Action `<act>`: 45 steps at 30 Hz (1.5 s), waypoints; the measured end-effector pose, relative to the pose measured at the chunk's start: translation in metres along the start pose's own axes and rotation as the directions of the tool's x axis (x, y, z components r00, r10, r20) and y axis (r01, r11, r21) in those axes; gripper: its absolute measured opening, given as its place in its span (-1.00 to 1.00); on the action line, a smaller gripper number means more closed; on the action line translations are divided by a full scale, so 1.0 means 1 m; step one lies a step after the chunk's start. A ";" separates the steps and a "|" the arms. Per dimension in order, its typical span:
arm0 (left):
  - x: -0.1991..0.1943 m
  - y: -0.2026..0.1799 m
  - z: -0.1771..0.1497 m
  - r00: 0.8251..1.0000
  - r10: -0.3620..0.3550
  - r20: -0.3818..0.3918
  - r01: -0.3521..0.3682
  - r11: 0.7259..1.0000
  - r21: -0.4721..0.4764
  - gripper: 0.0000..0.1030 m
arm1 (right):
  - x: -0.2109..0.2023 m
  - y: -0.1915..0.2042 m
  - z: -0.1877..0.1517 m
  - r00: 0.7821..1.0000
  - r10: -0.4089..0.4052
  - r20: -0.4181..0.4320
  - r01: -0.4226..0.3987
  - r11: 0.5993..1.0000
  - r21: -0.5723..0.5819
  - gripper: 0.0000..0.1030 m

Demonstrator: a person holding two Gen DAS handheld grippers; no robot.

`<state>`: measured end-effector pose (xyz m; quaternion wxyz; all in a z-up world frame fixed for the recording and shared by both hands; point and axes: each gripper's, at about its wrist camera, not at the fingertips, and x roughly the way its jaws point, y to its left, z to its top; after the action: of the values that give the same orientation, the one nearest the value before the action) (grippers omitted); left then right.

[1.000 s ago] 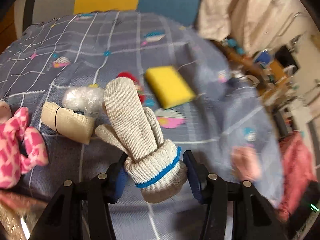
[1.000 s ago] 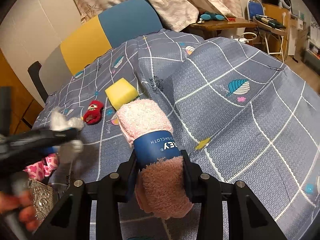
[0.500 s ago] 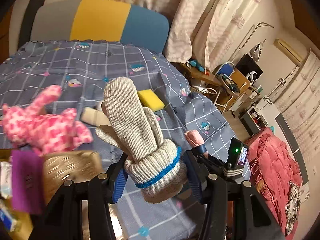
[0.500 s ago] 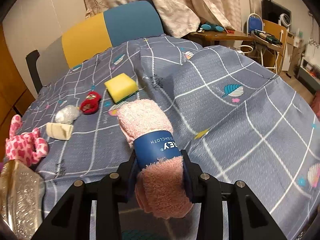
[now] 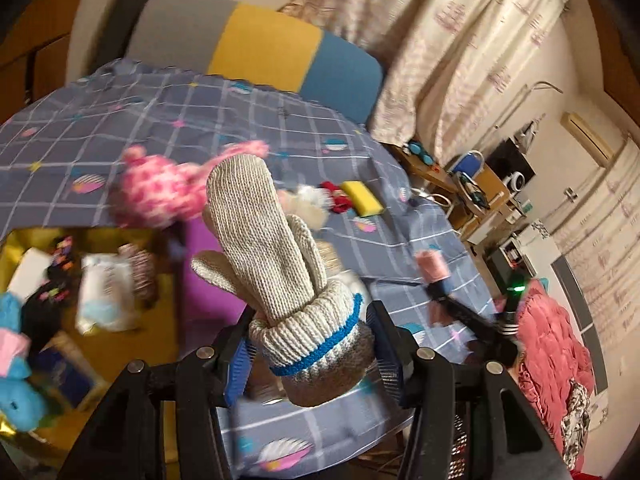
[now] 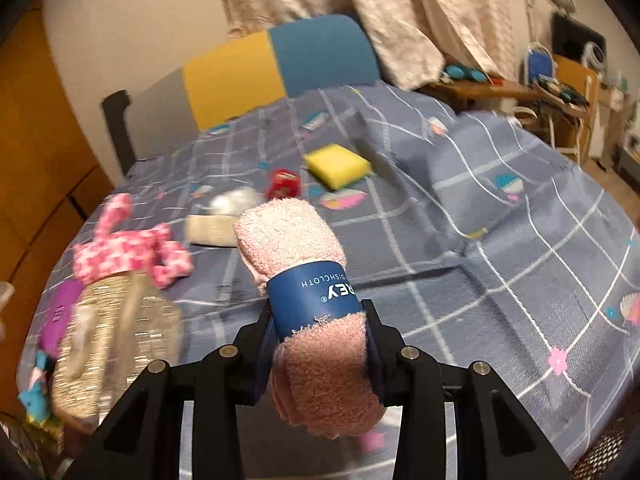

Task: Organize soft objects
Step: 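Drop the white glove into the gold tin with the left gripper while the right carries the towel, then lower the pink towel into the gold tin and open the right gripper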

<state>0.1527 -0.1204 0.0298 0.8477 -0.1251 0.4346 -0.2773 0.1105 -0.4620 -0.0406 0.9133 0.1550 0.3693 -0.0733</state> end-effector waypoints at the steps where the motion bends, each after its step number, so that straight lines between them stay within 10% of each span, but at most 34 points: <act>1: -0.006 0.009 -0.003 1.000 0.006 0.001 -0.006 1.000 -0.008 0.04 | -0.009 0.010 0.000 1.000 0.013 0.015 -0.013 1.000 -0.009 -0.23; 16: 0.022 0.143 -0.050 0.964 0.123 -0.237 -0.143 0.987 -0.068 0.05 | -0.092 0.167 -0.016 0.959 0.260 0.112 -0.240 0.956 -0.166 -0.23; 20: 0.040 0.161 -0.057 0.930 0.166 -0.329 -0.184 0.983 -0.026 0.06 | -0.097 0.210 -0.030 0.939 0.331 0.089 -0.307 0.928 -0.210 -0.23; 29: 0.052 0.178 -0.074 0.916 0.146 -0.373 -0.162 0.987 -0.012 0.19 | -0.069 0.283 -0.067 0.917 0.397 -0.040 -0.394 0.884 -0.251 -0.23; 45: -0.074 0.206 -0.075 0.997 0.066 -0.049 -0.075 0.971 -0.227 0.30 | 0.020 0.338 -0.113 0.912 0.302 -0.276 -0.352 0.923 -0.154 -0.23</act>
<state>0.1317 0.0920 -0.0588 0.8278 -0.2005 0.4853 -0.1977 0.1354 -0.1067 -0.0542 0.8704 0.1302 0.4542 0.1387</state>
